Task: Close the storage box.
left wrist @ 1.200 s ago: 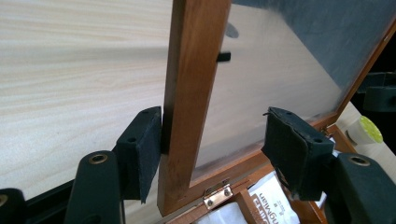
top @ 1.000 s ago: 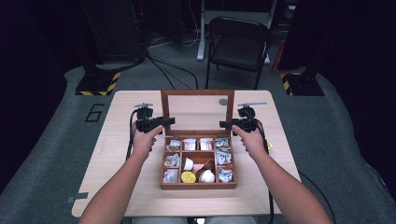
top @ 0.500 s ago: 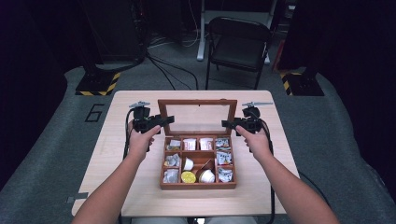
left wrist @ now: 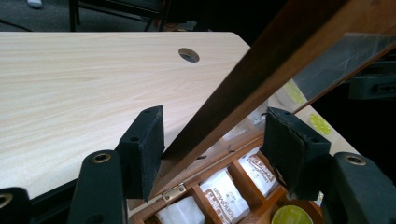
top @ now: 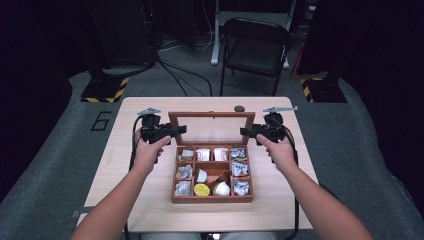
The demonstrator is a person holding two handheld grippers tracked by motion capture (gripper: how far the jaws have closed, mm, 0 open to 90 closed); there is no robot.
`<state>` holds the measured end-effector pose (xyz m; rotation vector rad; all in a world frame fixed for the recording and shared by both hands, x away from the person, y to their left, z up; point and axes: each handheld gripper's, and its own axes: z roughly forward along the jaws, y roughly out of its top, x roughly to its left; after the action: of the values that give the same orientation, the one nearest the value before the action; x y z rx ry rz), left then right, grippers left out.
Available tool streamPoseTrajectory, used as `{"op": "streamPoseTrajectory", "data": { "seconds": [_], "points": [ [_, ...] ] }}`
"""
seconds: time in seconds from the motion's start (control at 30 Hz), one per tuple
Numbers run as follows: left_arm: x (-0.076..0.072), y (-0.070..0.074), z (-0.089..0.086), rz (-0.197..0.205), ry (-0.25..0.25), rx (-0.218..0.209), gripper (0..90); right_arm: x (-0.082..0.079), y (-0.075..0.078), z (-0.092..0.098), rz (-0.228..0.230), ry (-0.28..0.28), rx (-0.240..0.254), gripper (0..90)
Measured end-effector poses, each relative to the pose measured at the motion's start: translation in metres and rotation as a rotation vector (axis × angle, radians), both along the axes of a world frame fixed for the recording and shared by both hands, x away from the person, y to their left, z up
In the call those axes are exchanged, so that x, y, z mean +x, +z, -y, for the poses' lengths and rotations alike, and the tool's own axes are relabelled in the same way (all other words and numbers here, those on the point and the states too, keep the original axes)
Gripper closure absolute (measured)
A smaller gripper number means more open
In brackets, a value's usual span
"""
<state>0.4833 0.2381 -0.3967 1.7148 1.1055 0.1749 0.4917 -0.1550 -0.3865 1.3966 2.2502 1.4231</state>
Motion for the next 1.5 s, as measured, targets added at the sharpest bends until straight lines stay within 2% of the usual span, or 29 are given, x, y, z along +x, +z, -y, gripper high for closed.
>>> {"op": "streamPoseTrajectory", "data": {
  "seconds": [0.2, 0.27, 0.33, 0.6, 0.7, 0.83, 0.93, 1.03, 1.3, 1.33, 1.5],
  "points": [
    [-0.008, 0.007, -0.006, 0.023, -0.014, -0.020, 38.8, -0.009, 0.009, 0.002, 0.027, 0.016, -0.004, 42.2],
    [-0.010, 0.009, -0.005, 0.015, -0.015, -0.020, 38.7, -0.010, 0.010, 0.003, 0.028, 0.015, -0.004, 42.4],
    [-0.014, 0.012, -0.005, 0.015, -0.029, 0.001, 38.7, -0.013, 0.012, 0.005, 0.034, 0.020, 0.001, 42.7],
    [-0.025, 0.019, -0.009, 0.024, -0.032, -0.002, 39.0, -0.022, 0.021, 0.006, 0.046, 0.039, -0.008, 42.9],
    [-0.031, 0.022, -0.009, 0.036, -0.043, 0.019, 39.0, -0.029, 0.025, 0.006, 0.056, 0.046, -0.015, 43.2],
    [-0.036, 0.023, -0.009, 0.037, -0.042, 0.032, 39.1, -0.033, 0.026, 0.005, 0.055, 0.057, -0.013, 43.2],
    [-0.042, 0.024, -0.012, 0.036, -0.030, 0.017, 43.0, -0.036, 0.028, 0.004, 0.065, 0.062, -0.017, 43.1],
    [-0.047, 0.024, -0.014, 0.043, -0.024, 0.017, 43.0, -0.039, 0.028, 0.005, 0.062, 0.067, -0.020, 43.2],
    [-0.057, 0.024, -0.015, 0.050, -0.046, 0.022, 45.2, -0.046, 0.027, 0.005, 0.075, 0.079, -0.037, 43.3],
    [-0.058, 0.024, -0.015, 0.052, -0.051, 0.026, 45.6, -0.048, 0.027, 0.005, 0.065, 0.077, -0.036, 43.3],
    [-0.064, 0.023, -0.014, 0.058, -0.056, 0.042, 46.1, -0.055, 0.023, 0.006, 0.082, 0.085, -0.042, 44.5]
  ]
}}
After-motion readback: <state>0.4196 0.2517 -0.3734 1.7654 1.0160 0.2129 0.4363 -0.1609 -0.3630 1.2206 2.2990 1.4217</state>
